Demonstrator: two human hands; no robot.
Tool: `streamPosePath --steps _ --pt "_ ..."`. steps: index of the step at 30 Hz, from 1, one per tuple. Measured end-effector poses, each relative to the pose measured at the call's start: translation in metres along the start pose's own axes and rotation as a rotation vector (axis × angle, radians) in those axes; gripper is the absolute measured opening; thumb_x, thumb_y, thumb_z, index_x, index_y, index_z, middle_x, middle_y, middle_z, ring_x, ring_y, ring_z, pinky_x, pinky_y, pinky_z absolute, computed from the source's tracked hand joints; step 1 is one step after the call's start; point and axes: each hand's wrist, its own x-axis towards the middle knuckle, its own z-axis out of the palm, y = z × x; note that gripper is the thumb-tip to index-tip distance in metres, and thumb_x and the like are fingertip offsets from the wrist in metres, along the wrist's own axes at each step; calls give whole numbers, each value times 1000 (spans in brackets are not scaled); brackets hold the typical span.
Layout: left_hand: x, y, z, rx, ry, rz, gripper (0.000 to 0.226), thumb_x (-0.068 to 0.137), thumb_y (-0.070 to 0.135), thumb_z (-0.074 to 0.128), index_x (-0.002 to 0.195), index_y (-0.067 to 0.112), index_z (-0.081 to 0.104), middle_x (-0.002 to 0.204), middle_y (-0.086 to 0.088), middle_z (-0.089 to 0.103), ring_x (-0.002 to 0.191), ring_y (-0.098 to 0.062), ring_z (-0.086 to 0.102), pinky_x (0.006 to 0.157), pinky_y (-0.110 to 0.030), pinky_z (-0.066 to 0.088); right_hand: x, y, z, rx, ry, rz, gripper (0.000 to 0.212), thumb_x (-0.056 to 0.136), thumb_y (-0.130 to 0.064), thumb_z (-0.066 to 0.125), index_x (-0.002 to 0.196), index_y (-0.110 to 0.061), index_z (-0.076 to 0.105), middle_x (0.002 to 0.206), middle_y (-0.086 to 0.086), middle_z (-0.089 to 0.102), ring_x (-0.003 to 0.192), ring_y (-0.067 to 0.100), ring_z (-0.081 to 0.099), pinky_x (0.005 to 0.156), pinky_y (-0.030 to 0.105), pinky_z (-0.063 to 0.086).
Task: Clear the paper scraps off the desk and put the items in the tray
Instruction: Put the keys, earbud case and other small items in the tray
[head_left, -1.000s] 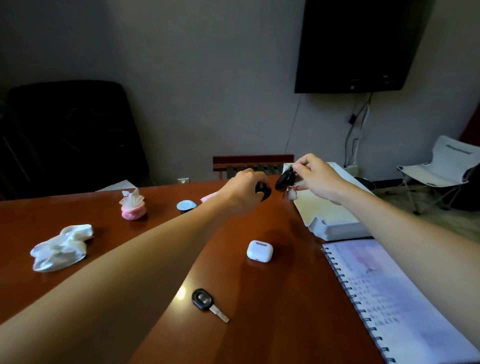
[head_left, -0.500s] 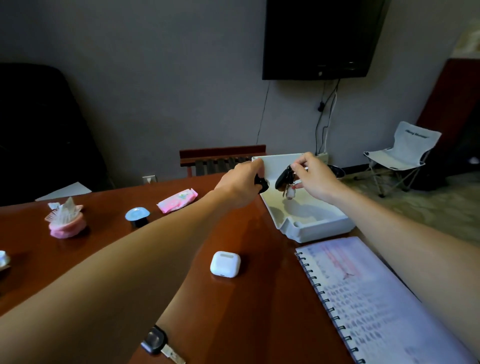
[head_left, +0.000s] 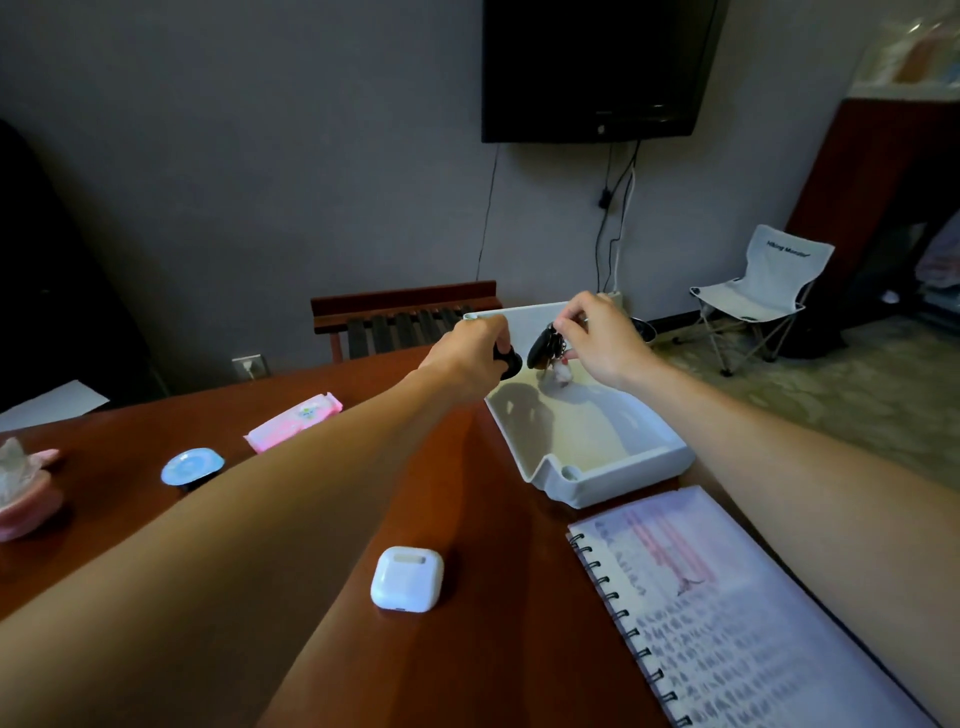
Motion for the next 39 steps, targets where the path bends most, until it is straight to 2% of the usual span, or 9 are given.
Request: streamPosePath --steps 4,8,12,14,24,30,32,36,39 --pt "14 -1 7 3 -1 5 18 92 15 65 108 20 57 110 -6 64 91 -28 63 82 -42 59 13 7 5 -72 81 -23 9 95 -13 57 88 -19 56 93 -4 42 97 20 53 91 45 50" --pt "16 -1 12 40 -55 5 15 95 15 60 110 17 58 114 -7 59 94 -28 60 85 -39 57 17 11 8 -200 63 -17 3 97 -15 57 95 -17 58 110 7 50 98 22 57 65 21 46" --pt "12 2 9 59 -23 39 18 95 19 60 112 15 58 125 -5 49 98 -30 56 87 -40 55 16 14 5 -357 41 -33 18 95 -15 56 113 -15 60 120 8 53 121 24 45 94 41 45" --pt "8 3 4 62 -21 46 19 94 21 60 113 17 58 130 -3 46 101 -30 55 88 -42 55 12 10 4 -359 10 -18 23 94 -12 55 116 -14 59 123 10 52 124 27 43 100 44 41" --pt "-42 -3 -29 202 -28 52 32 94 21 56 126 22 54 138 -4 50 115 -27 52 100 -45 43 -31 -30 4 -317 -142 -87 28 93 -13 53 119 -18 62 129 1 54 121 19 50 101 39 44" --pt "-89 -13 -50 267 -47 30 43 97 24 51 140 21 46 151 -2 40 134 -26 40 107 -46 34 -66 -66 12 -294 -208 -138 29 95 -18 50 122 -23 59 131 -2 55 122 22 49 104 40 41" --pt "-108 -16 -54 264 -34 19 43 97 25 53 140 23 46 153 -1 38 136 -26 38 111 -46 33 -79 -79 15 -293 -229 -165 29 95 -20 52 123 -22 59 132 -3 55 123 20 47 102 34 39" --pt "-145 -21 -59 253 -30 -3 43 97 27 56 139 25 46 155 2 34 140 -24 33 113 -45 26 -107 -97 24 -253 -257 -192 29 95 -23 52 123 -25 59 134 -2 54 125 19 47 104 41 41" --pt "-171 -27 -65 220 -53 -39 44 97 28 56 139 26 45 156 1 33 141 -23 33 114 -46 30 -127 -104 31 -234 -294 -212 29 96 -26 53 124 -29 57 136 -2 52 124 17 48 101 34 40"
